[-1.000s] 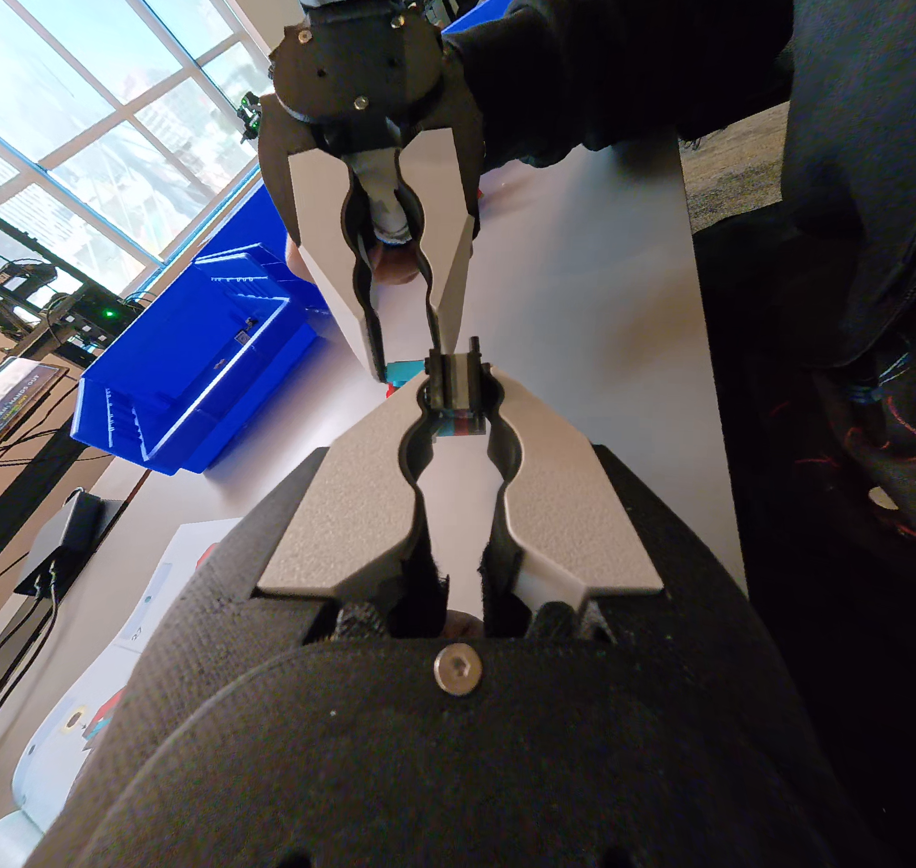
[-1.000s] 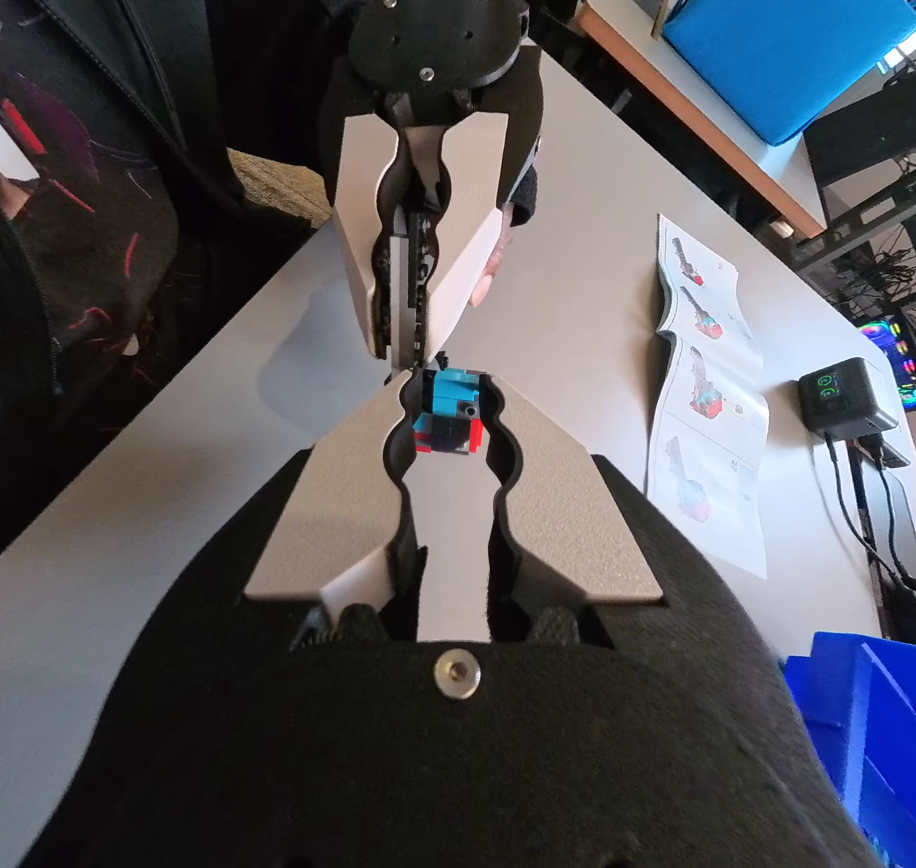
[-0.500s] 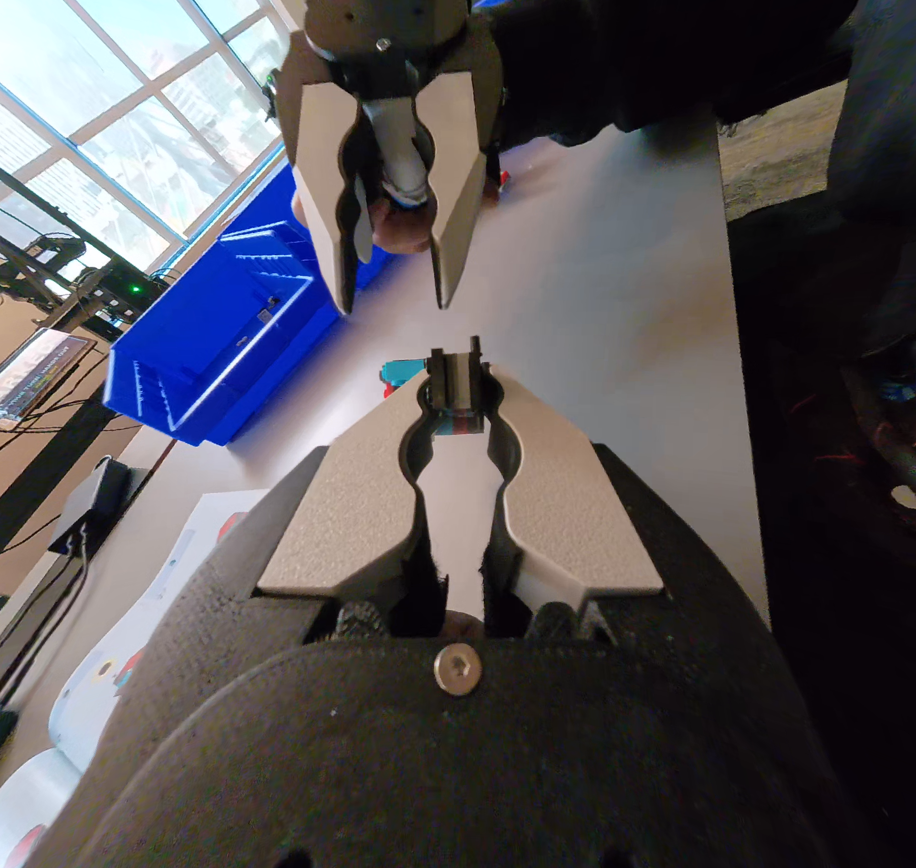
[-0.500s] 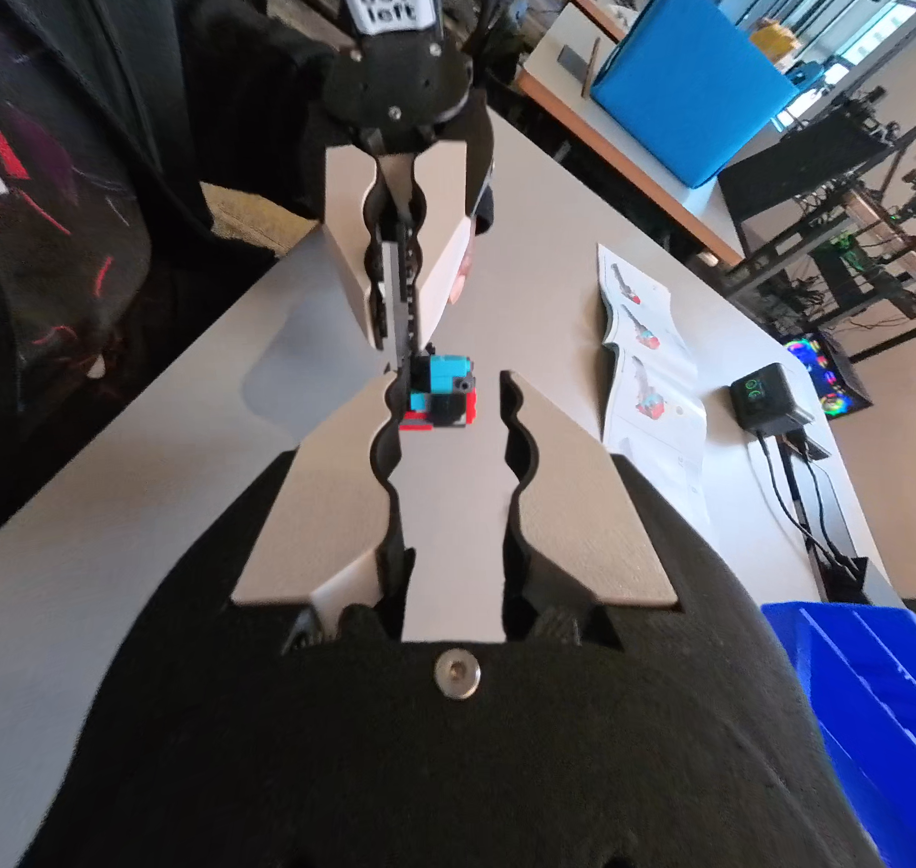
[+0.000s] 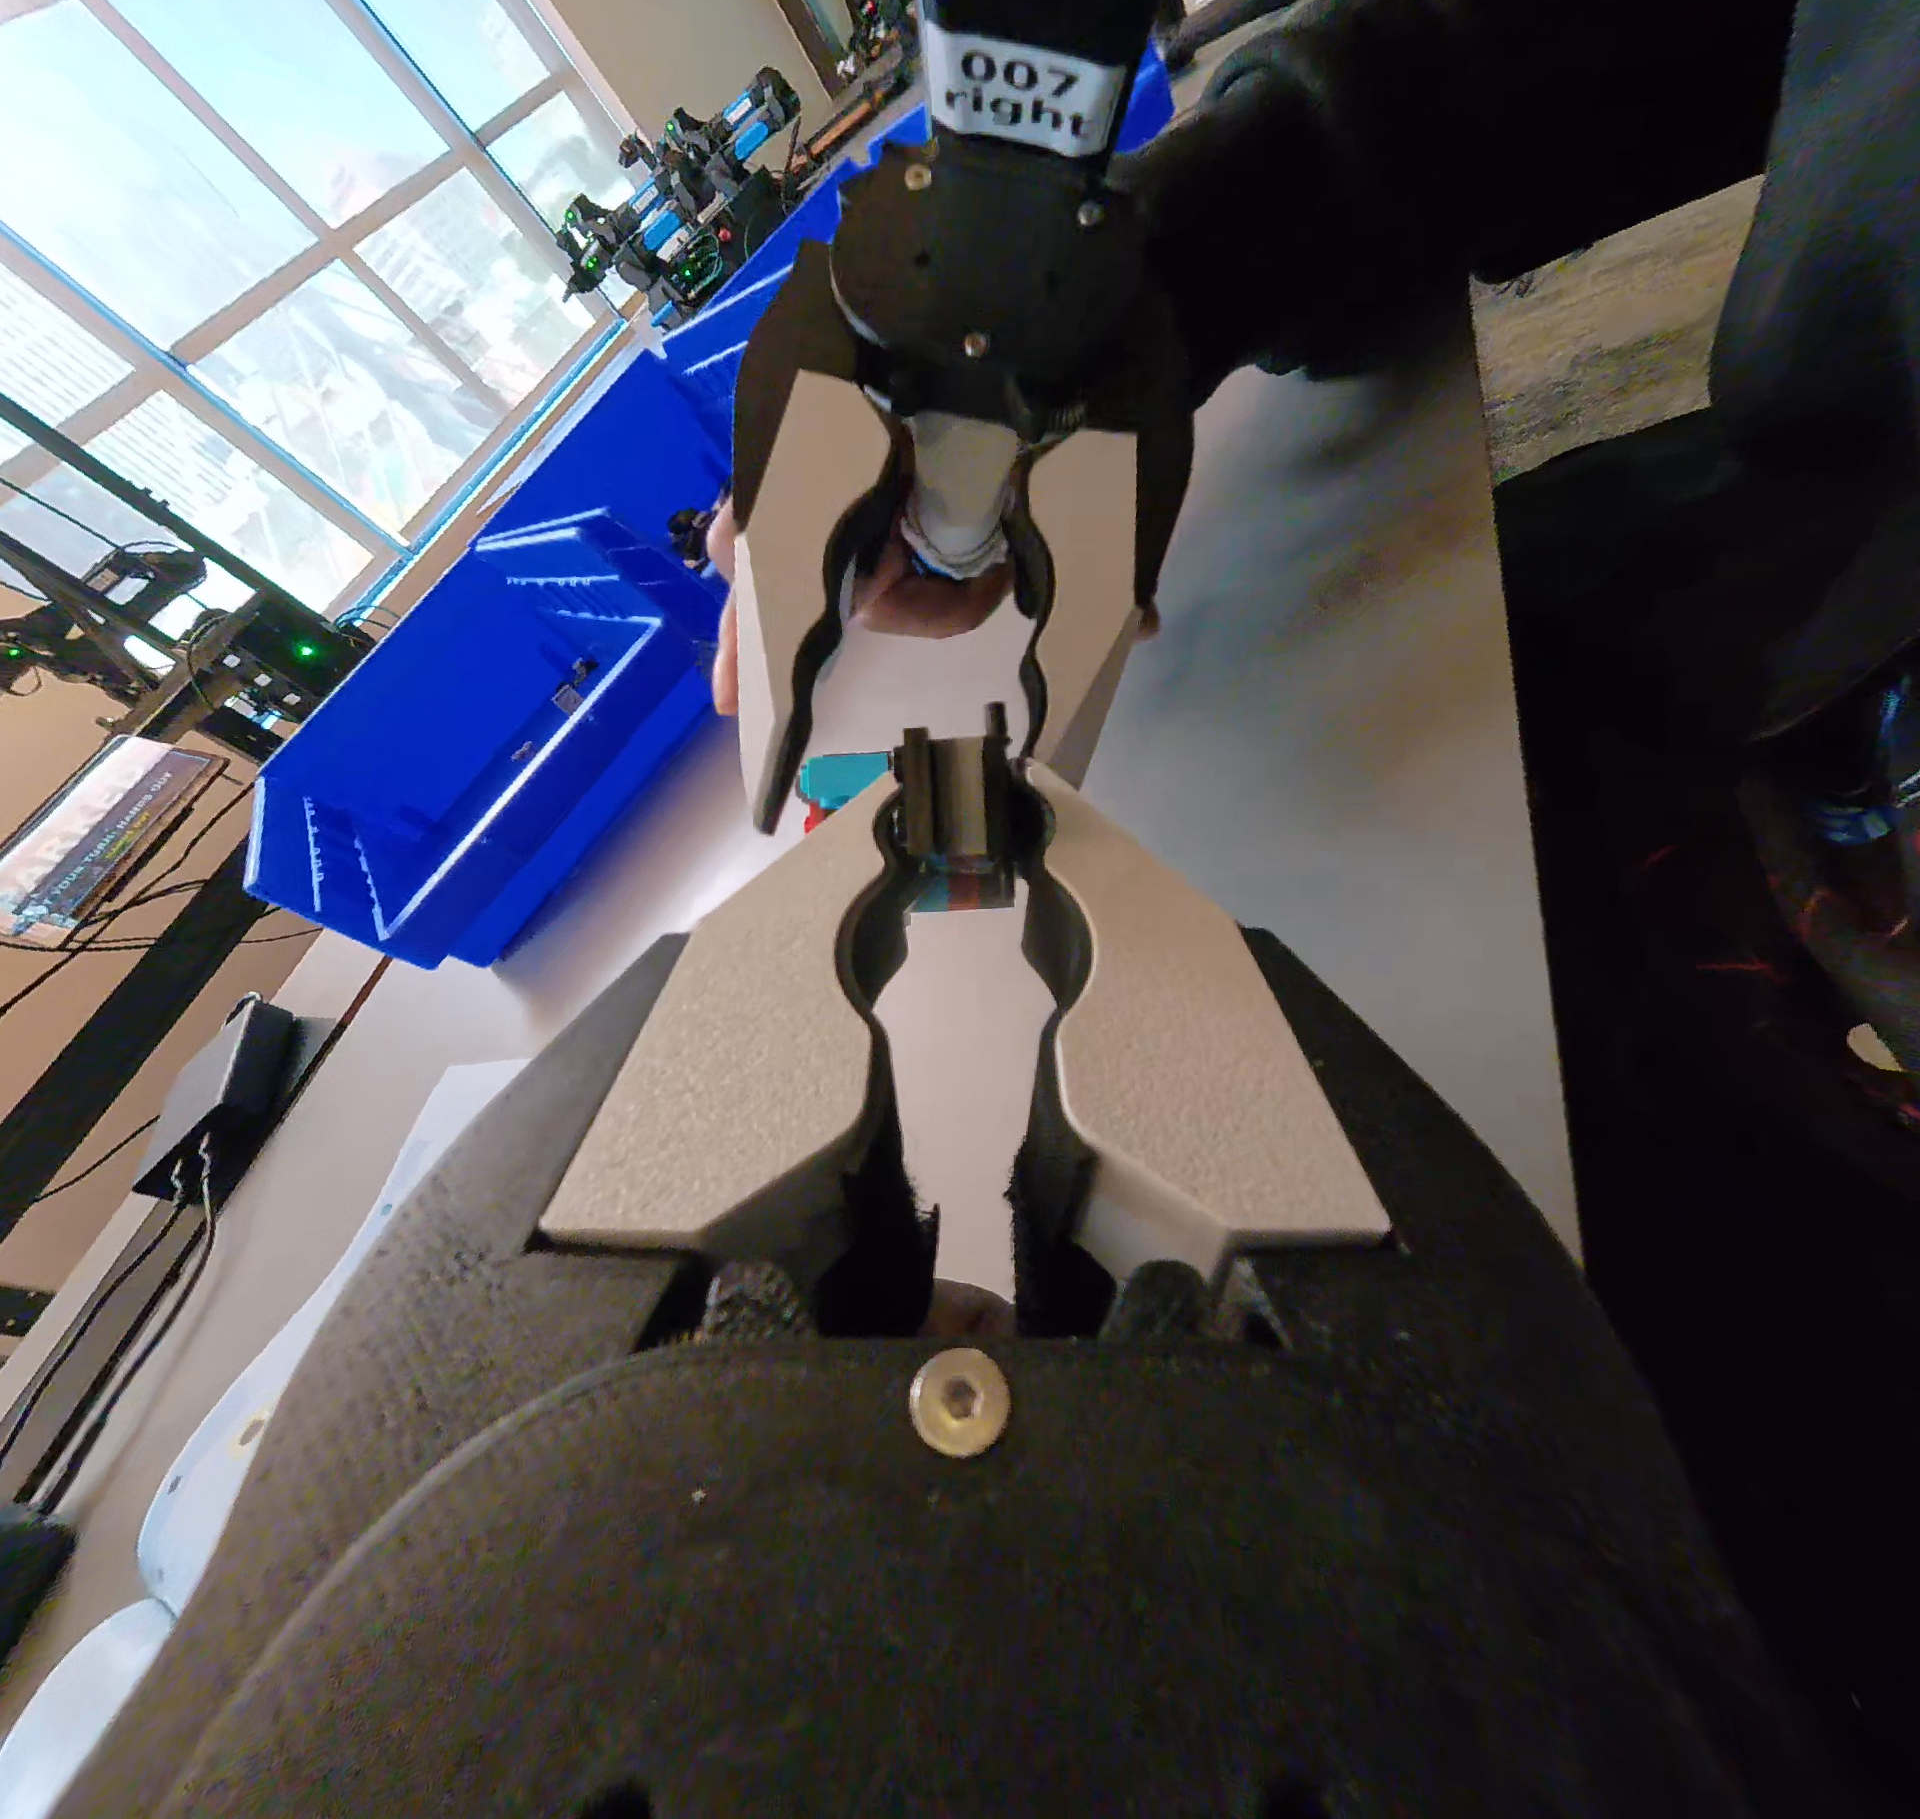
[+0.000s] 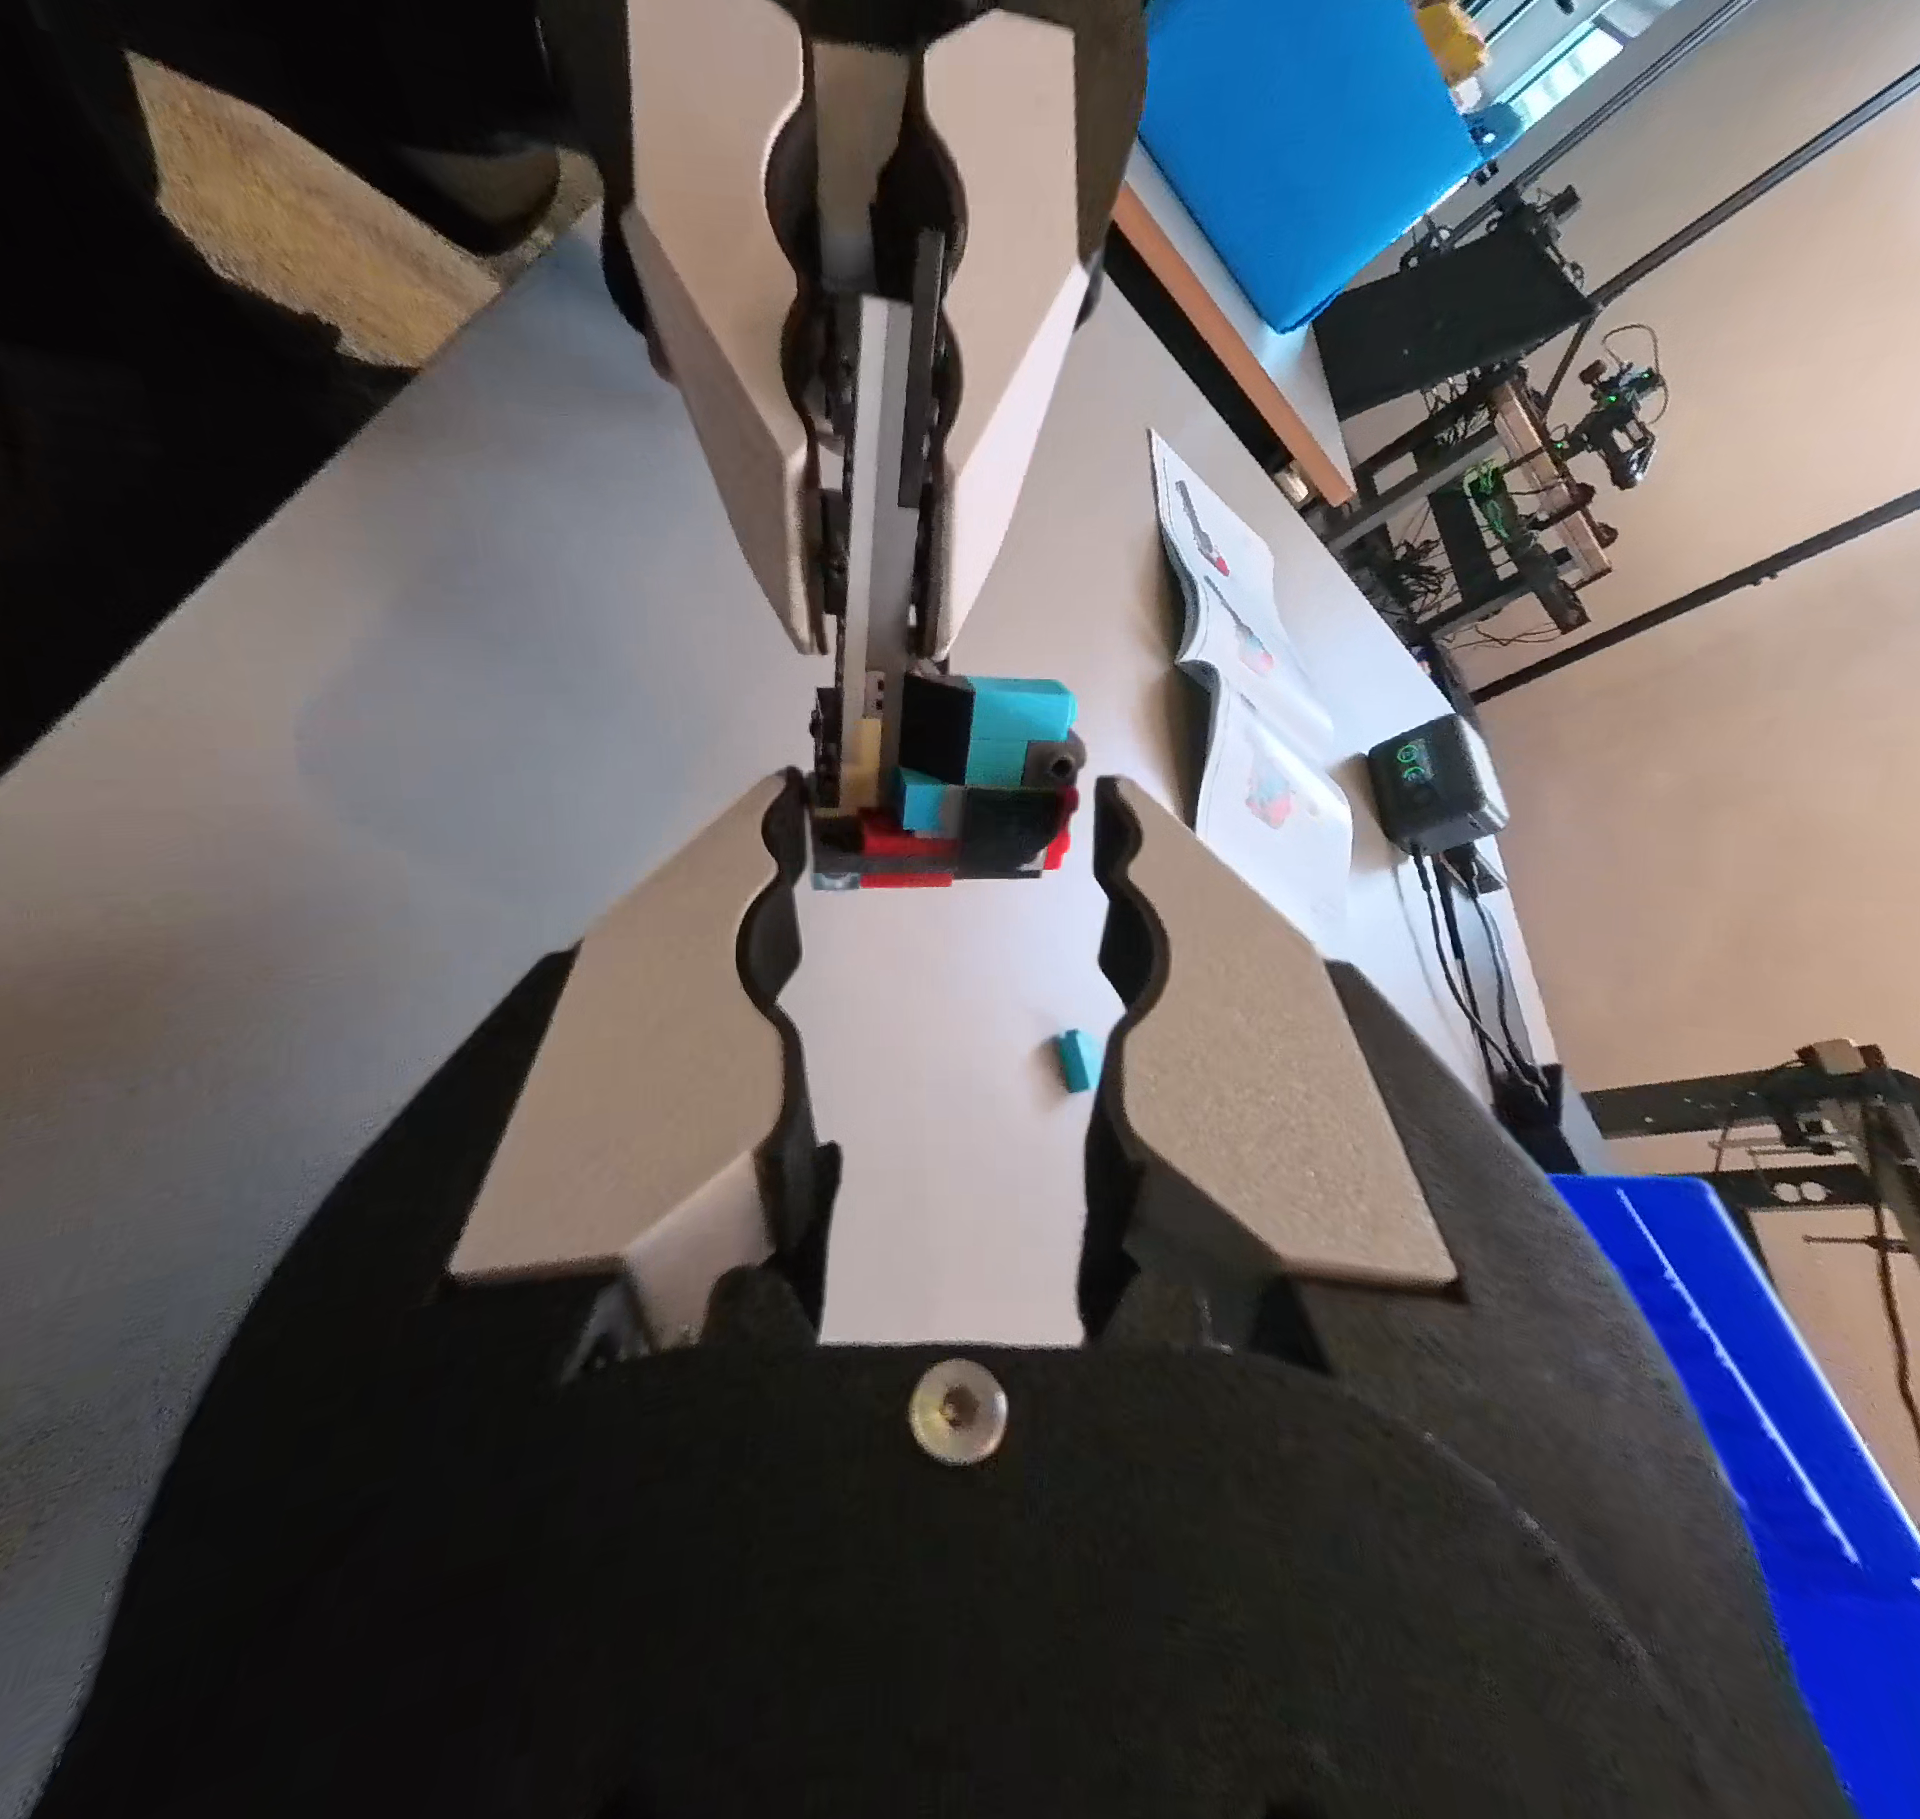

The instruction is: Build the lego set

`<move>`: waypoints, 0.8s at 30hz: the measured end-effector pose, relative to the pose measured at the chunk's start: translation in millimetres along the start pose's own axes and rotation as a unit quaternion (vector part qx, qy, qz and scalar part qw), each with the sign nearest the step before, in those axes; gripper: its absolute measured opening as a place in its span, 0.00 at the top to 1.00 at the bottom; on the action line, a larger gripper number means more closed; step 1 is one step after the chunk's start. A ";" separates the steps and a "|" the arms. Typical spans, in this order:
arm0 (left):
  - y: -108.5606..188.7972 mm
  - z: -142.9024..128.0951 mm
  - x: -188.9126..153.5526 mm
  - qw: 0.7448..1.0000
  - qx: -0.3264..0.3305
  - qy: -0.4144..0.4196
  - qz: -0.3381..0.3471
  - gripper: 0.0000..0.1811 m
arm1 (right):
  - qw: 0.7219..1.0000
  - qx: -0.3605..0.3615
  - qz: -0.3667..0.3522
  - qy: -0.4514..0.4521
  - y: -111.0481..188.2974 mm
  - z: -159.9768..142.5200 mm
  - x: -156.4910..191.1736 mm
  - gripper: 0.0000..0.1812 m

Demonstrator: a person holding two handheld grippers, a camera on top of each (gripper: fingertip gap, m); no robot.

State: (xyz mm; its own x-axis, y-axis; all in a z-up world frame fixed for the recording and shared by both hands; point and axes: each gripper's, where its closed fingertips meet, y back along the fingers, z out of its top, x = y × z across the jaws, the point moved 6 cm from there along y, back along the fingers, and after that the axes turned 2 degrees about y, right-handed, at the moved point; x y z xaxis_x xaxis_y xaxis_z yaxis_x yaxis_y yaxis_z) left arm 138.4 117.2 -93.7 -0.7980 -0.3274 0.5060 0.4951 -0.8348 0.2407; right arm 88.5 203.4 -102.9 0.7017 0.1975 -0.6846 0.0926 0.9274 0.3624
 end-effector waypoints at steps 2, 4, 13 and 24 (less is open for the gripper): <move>-0.2 1.4 -0.8 1.000 0.002 -0.008 0.002 0.91 | 1.000 -0.002 -0.004 0.002 -0.7 0.7 0.2 0.70; -0.2 2.1 -0.2 1.000 0.002 -0.011 0.008 0.91 | 1.000 -0.005 -0.017 0.017 -0.4 1.2 0.1 0.71; 4.7 -8.7 8.9 0.999 0.013 0.029 0.033 0.79 | 0.994 -0.022 -0.086 0.063 9.5 -0.2 -11.6 0.72; 22.6 -9.8 28.5 0.988 -0.076 0.126 0.050 0.71 | 0.990 -0.105 -0.090 0.014 20.5 13.7 -15.5 0.72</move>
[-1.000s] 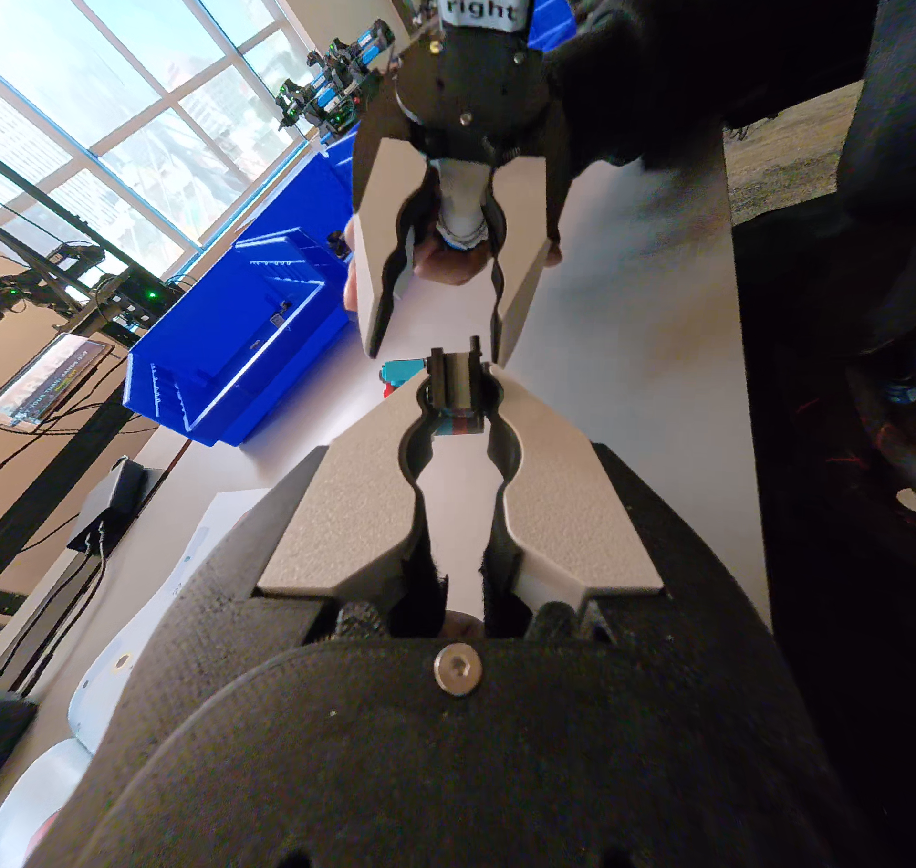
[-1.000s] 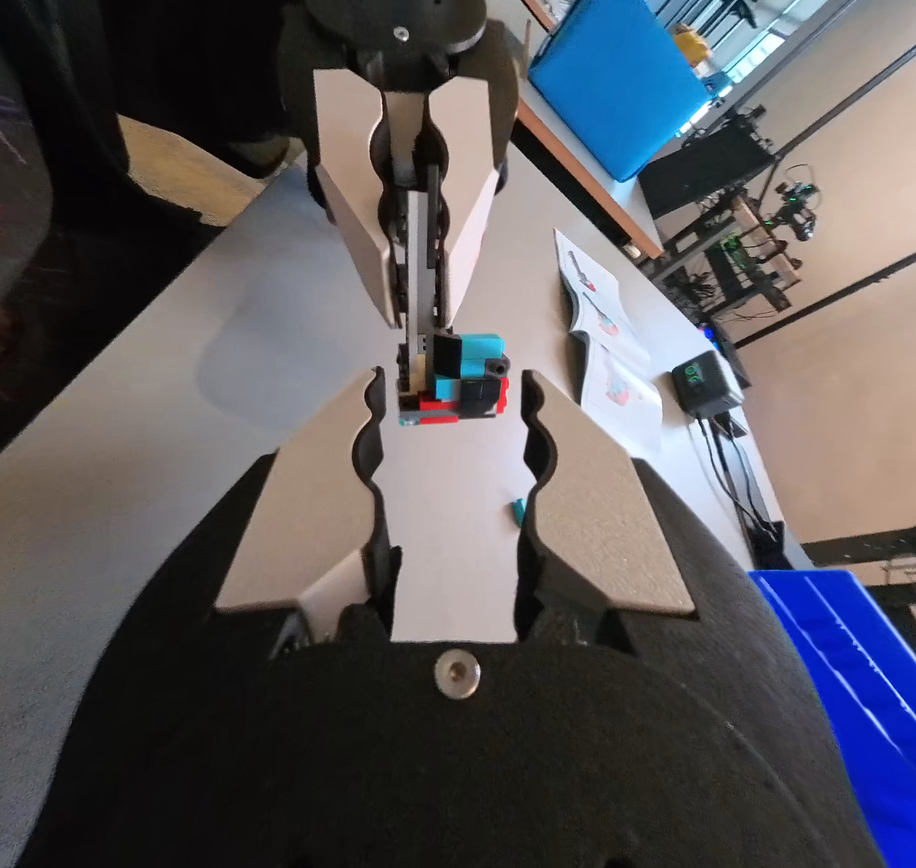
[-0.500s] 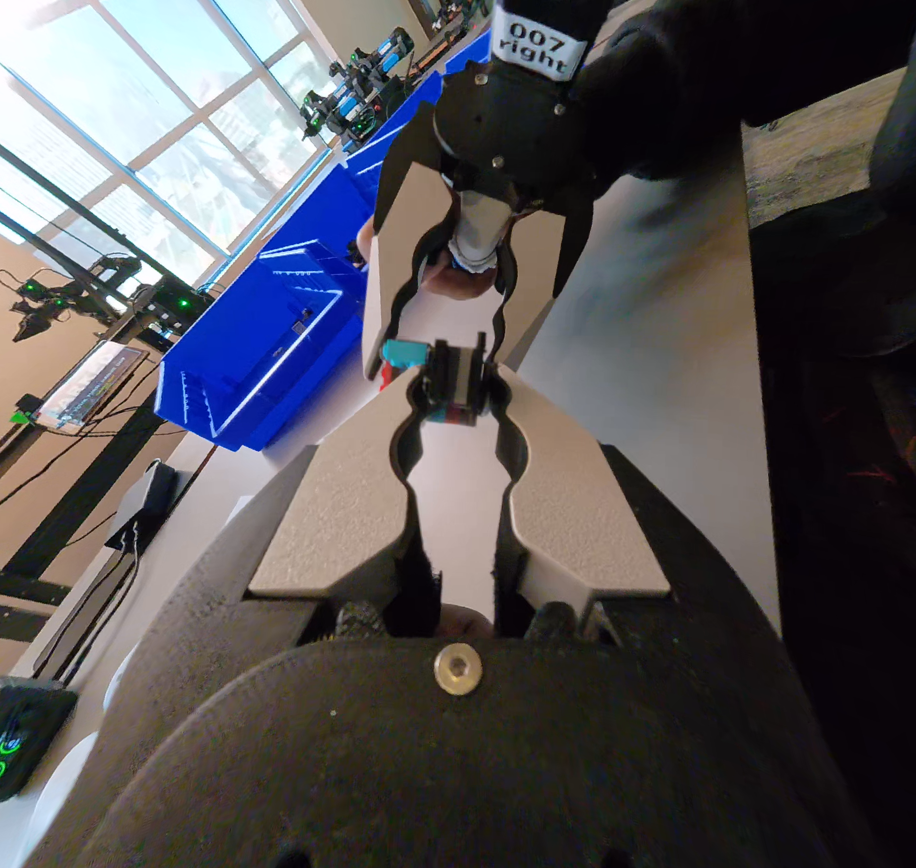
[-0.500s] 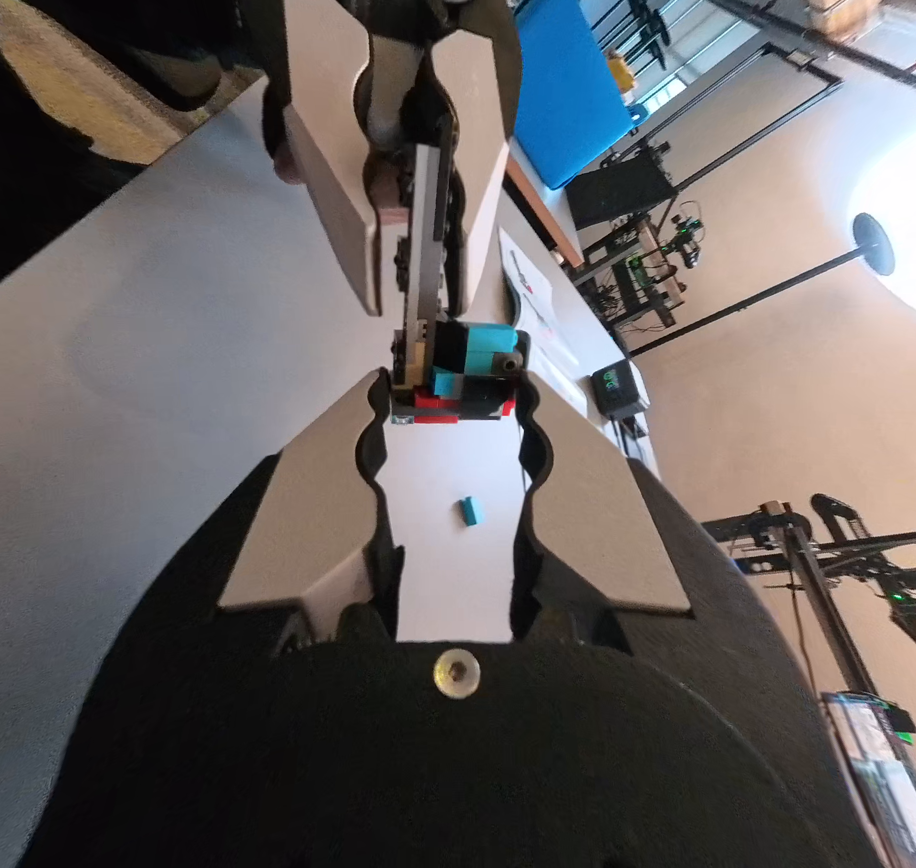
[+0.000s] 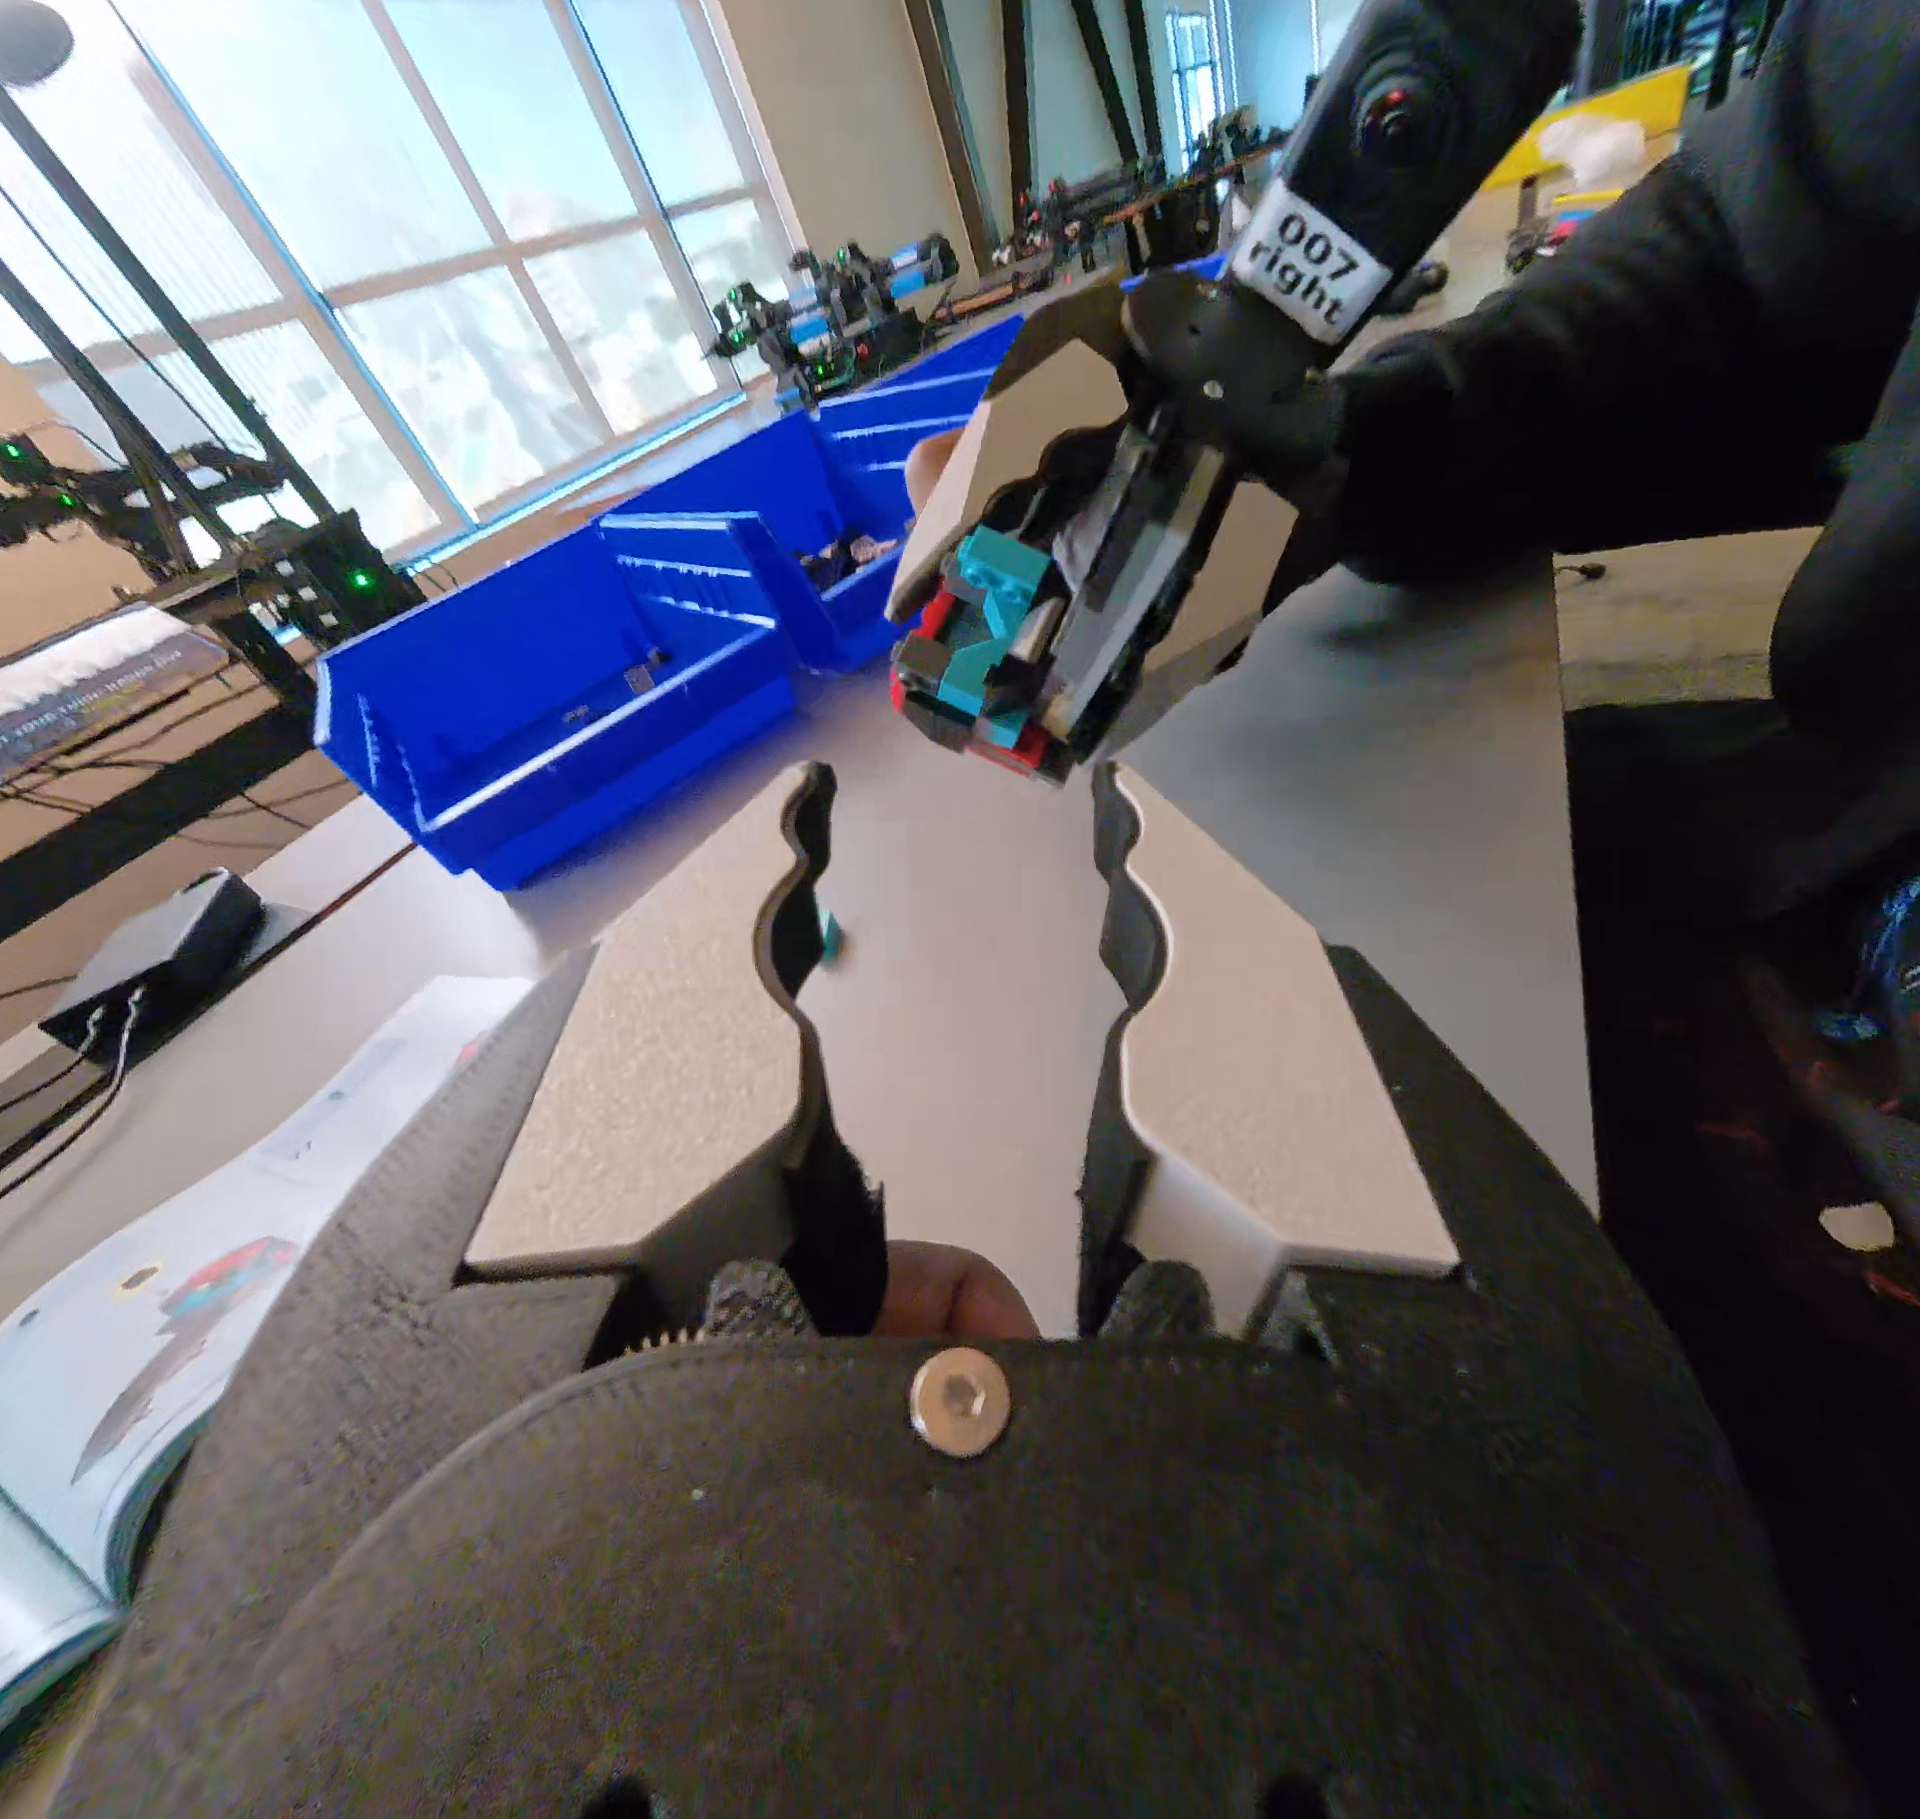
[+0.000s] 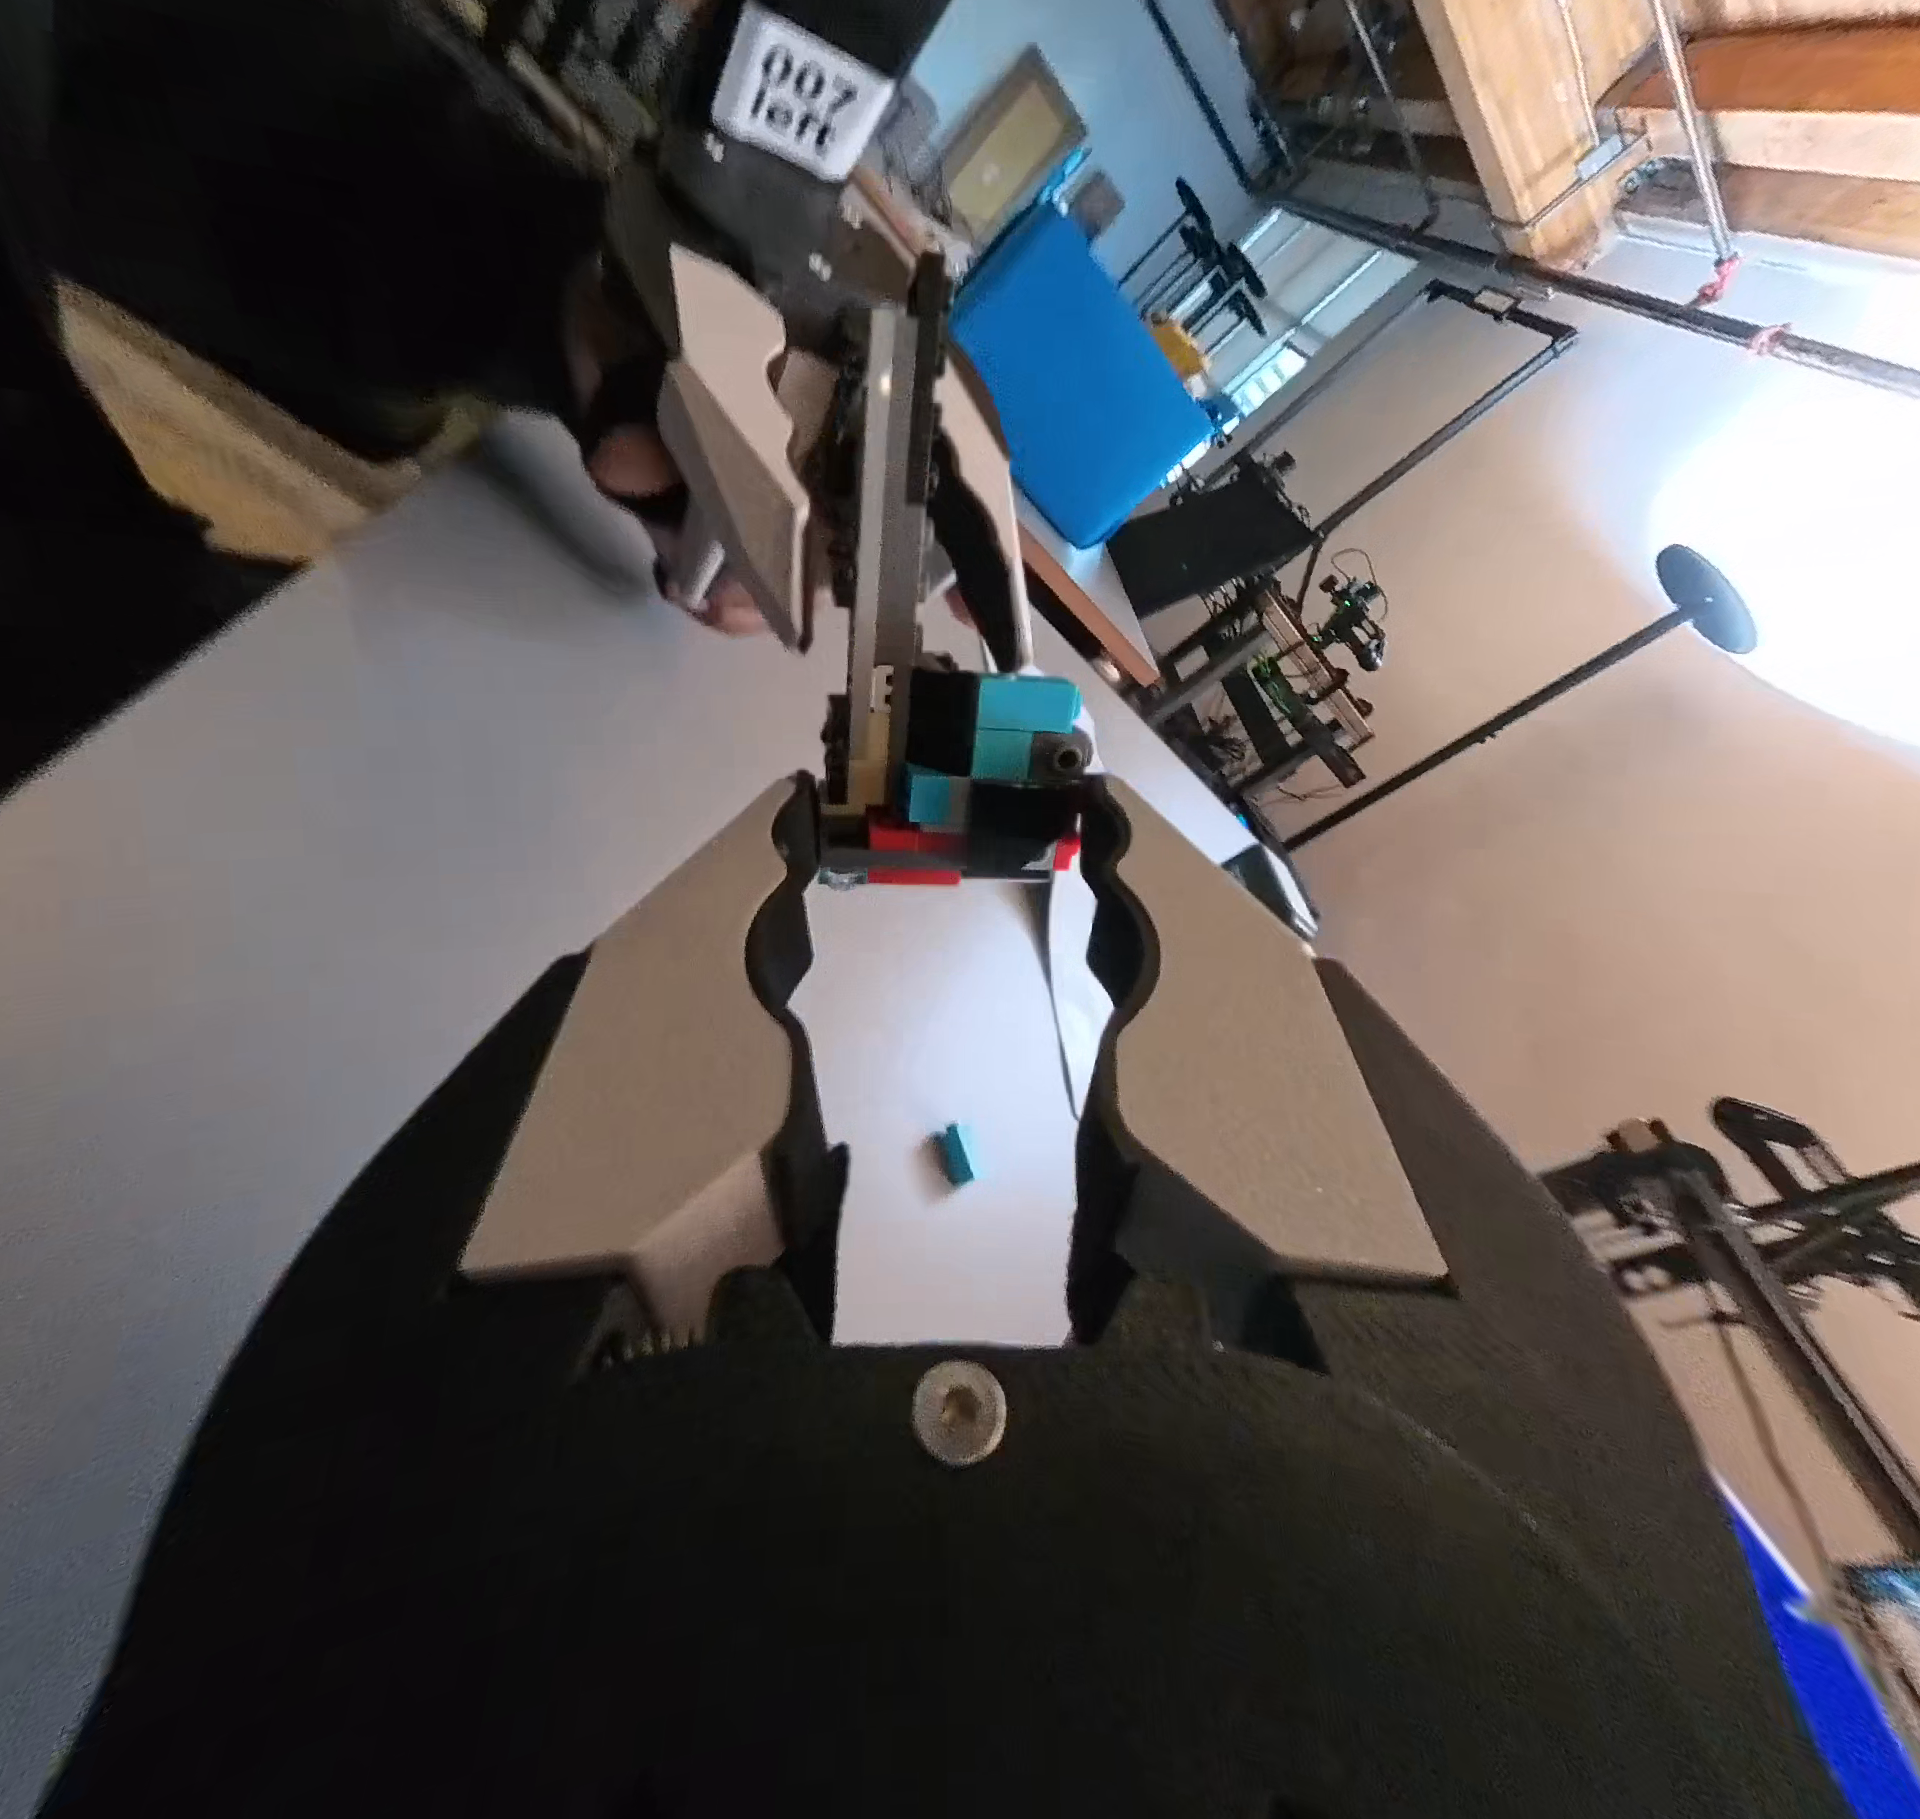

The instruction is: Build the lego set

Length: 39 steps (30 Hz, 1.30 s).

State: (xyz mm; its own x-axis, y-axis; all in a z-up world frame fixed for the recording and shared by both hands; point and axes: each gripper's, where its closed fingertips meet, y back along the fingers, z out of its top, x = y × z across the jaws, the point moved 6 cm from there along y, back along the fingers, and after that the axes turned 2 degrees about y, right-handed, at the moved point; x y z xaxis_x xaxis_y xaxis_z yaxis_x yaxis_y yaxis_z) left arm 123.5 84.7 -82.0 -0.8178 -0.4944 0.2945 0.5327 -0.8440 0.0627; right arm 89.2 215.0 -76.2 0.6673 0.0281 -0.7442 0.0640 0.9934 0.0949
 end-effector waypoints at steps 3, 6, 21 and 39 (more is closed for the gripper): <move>-3.6 10.7 -5.9 0.999 -0.035 -0.006 -0.010 0.68 | 0.998 -0.042 0.003 -0.046 2.9 11.4 -3.6 0.72; -7.4 24.4 -11.9 0.997 -0.080 -0.003 -0.020 0.67 | 0.995 -0.073 0.007 -0.073 5.4 21.2 -5.5 0.72; -15.9 40.2 -27.4 0.992 -0.122 -0.029 -0.034 0.71 | 0.991 -0.101 0.023 -0.081 3.4 35.0 0.4 0.72; -17.3 42.0 -28.3 0.990 -0.124 -0.064 -0.018 0.73 | 0.992 -0.098 0.018 -0.078 3.1 35.2 -1.3 0.72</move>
